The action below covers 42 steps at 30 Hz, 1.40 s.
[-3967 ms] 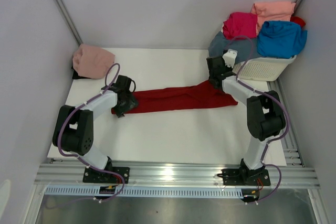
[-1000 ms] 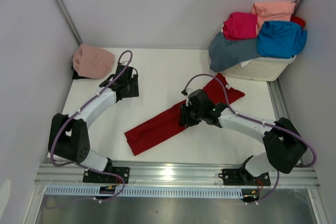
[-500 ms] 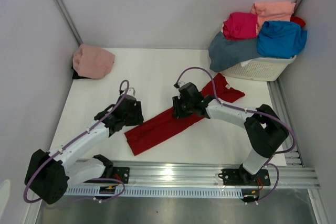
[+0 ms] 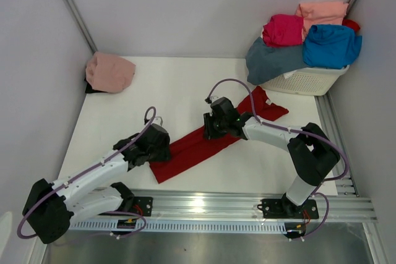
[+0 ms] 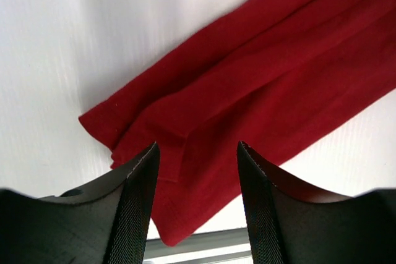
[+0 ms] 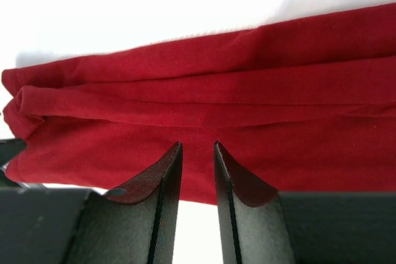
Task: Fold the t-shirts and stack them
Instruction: Rotate the tshirt 90 degrees
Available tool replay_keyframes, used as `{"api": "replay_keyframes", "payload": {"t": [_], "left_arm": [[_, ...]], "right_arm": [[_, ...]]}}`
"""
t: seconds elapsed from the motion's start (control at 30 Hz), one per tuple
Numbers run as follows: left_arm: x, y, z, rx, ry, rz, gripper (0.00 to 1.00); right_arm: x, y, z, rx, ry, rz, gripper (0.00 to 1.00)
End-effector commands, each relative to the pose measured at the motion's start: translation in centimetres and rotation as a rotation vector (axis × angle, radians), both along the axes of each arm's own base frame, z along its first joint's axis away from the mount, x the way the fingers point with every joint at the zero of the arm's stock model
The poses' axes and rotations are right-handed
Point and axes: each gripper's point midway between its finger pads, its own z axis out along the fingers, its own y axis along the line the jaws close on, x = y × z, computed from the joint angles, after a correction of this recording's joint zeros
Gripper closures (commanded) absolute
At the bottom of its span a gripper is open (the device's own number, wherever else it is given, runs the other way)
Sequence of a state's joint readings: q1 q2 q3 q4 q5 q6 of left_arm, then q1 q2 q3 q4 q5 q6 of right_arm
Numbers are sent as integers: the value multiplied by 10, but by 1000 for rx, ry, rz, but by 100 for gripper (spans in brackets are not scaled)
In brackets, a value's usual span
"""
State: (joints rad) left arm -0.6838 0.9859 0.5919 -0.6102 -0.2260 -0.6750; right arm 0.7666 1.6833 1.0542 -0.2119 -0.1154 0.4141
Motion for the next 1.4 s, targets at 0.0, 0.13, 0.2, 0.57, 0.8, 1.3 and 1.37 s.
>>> {"api": "replay_keyframes", "payload": {"t": [0.0, 0.13, 0.2, 0.57, 0.8, 1.3, 1.37], "left_arm": [[-10, 1, -6, 16, 37, 32, 43], [-13, 9, -14, 74, 64, 58, 42], [-12, 14, -19, 110, 78, 80, 42], [-13, 24, -35, 218, 152, 132, 53], [-7, 26, -20, 214, 110, 156, 100], [16, 48, 12, 384, 38, 237, 52], [14, 52, 10, 396, 45, 259, 47]], "right_arm": [[1, 2, 0, 6, -10, -13, 70], [-4, -1, 1, 11, -11, -22, 70], [-6, -3, -1, 6, -6, -24, 71], [-16, -10, -2, -4, -10, -31, 72], [-21, -14, -10, -24, 2, -25, 73], [-23, -18, -15, -50, -8, -14, 75], [-22, -19, -13, -50, -17, -18, 75]]}}
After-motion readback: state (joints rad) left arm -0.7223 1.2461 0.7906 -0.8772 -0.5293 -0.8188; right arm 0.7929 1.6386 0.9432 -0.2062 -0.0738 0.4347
